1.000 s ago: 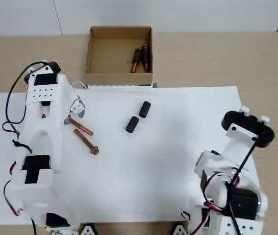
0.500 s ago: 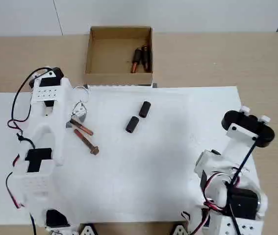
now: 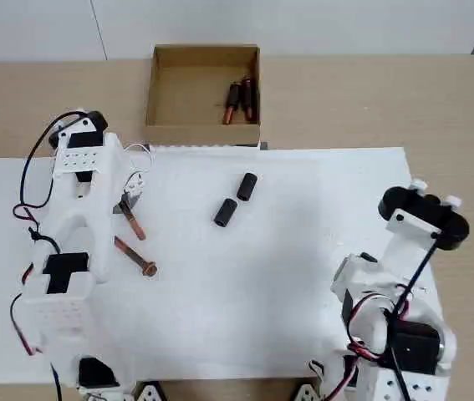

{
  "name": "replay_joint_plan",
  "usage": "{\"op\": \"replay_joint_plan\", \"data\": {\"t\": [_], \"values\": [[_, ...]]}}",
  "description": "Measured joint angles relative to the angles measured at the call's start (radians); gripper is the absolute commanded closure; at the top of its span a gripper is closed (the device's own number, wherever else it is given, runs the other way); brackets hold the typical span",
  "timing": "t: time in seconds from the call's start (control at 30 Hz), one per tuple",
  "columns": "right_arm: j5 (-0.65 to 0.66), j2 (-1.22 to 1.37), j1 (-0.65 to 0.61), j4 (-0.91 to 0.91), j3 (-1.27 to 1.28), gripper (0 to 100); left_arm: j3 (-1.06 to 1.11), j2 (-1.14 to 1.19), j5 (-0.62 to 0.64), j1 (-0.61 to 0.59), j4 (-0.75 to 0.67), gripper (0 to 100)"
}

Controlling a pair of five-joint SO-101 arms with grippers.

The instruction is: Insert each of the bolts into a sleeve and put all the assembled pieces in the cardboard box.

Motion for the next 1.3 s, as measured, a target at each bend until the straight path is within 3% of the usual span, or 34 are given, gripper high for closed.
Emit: {"op": "replay_joint_plan", "data": {"t": [0.17,0.5,0.93,1.1,1.3], "values": [[0.014,0.0,0.0,0.0,-0.084,99.5,-0.118,-0.018,-0.014,0.043,0.081,100],[0.203,0.0,-0.003,0.002,-0.281,99.5,-0.342,-0.302,-0.046,0.195,0.259,100],[0.327,-0.06,-0.052,0.14,-0.419,99.5,-0.356,-0.643,-0.195,0.381,0.384,100],[0.33,-0.175,-0.204,0.14,-0.385,99.5,-0.255,-0.789,-0.239,0.43,0.388,100],[0.33,-0.282,-0.242,0.104,-0.226,99.5,0.034,-1.007,-0.292,0.439,0.336,100]]}}
